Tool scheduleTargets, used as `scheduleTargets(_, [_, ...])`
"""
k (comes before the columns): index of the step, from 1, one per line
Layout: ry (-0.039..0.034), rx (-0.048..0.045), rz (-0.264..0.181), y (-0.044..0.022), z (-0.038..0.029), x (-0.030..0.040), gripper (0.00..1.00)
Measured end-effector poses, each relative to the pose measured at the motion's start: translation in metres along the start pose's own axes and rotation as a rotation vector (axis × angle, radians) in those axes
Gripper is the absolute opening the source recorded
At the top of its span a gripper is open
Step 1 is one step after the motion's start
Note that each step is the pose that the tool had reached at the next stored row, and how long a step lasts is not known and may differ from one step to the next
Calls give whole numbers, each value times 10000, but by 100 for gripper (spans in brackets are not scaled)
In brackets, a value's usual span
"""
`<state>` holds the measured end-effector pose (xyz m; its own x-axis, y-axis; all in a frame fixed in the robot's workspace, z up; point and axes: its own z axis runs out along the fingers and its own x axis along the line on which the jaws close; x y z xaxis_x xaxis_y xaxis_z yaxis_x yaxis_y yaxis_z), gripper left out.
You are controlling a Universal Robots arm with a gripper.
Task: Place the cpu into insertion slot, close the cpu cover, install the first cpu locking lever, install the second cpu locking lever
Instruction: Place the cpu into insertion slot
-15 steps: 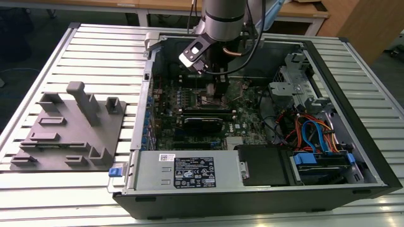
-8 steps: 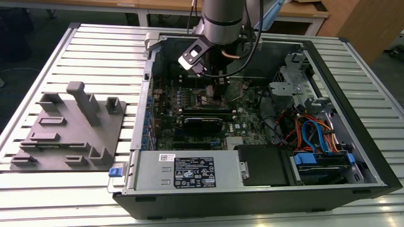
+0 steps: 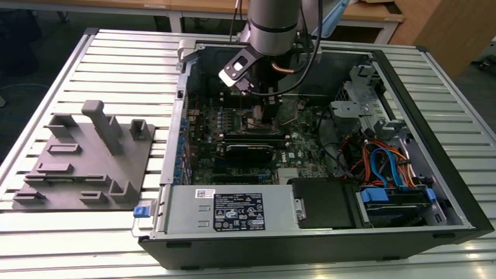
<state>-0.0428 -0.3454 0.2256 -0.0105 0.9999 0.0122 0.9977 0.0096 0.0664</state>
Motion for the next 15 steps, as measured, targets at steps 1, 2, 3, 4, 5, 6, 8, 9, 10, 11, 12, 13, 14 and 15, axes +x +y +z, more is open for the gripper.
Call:
scheduleTargets(1, [0,0,0,-1,7,0,54])
scheduleTargets(2, [0,0,0,-1,15,1,54])
scheduleTargets(3, [-1,0,3,-7,21,3,54])
scheduleTargets(4, [-2,1,2,-12,28,5,54])
scheduleTargets(5, [-1,0,1,-17,37,7,54])
scheduleTargets(6, [-2,1,0,-22,49,9,54])
scheduleTargets(8, [-2,1,0,-35,81,15,54])
scheduleTargets(9, [-1,1,2,-44,94,17,54])
scheduleTargets(10, [-1,0,10,-57,107,18,54])
scheduleTargets(11, [-1,-1,19,-67,121,19,54])
scheduleTargets(12, [-3,0,36,-73,136,21,54])
scheduleTargets(13, [-4,0,54,-77,152,24,54])
scheduleTargets(14, [-6,1,74,-79,168,26,54])
scheduleTargets(15, [-8,0,100,-80,182,27,54])
